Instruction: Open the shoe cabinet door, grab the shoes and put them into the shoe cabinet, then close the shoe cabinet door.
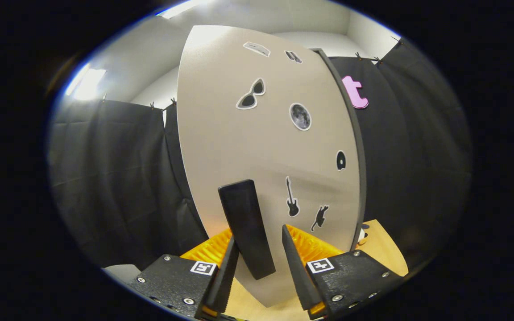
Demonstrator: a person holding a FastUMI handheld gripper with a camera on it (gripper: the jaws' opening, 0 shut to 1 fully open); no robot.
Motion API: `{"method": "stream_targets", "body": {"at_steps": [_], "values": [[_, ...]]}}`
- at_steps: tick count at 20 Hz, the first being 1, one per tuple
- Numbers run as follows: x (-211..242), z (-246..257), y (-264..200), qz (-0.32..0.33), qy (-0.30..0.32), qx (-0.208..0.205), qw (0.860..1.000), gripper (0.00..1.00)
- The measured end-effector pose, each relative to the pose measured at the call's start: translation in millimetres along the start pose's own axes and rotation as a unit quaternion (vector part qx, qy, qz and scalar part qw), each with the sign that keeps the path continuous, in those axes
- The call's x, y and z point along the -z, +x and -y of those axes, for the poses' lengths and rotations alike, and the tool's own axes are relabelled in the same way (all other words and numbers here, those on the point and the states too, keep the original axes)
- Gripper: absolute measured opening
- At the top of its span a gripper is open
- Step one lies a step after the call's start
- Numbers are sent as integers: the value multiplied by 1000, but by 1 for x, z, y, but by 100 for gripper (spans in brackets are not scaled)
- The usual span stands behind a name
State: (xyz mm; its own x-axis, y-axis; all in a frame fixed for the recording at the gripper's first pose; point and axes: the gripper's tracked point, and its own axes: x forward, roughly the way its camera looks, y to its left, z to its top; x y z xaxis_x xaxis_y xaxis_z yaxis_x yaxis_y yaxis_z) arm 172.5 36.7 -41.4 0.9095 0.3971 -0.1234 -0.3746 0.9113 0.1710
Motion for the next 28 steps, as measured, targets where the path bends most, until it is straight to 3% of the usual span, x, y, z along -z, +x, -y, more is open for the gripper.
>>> {"method": "stream_targets", "body": {"at_steps": [4,9,18,28], "values": [[-2,-31,32,-2,-34,-10,999,61],[-3,-39,55,4,-70,11,997,61],[-2,-34,98,8,-72,45,996,65],[4,-36,110,-1,-78,81,994,71]]}}
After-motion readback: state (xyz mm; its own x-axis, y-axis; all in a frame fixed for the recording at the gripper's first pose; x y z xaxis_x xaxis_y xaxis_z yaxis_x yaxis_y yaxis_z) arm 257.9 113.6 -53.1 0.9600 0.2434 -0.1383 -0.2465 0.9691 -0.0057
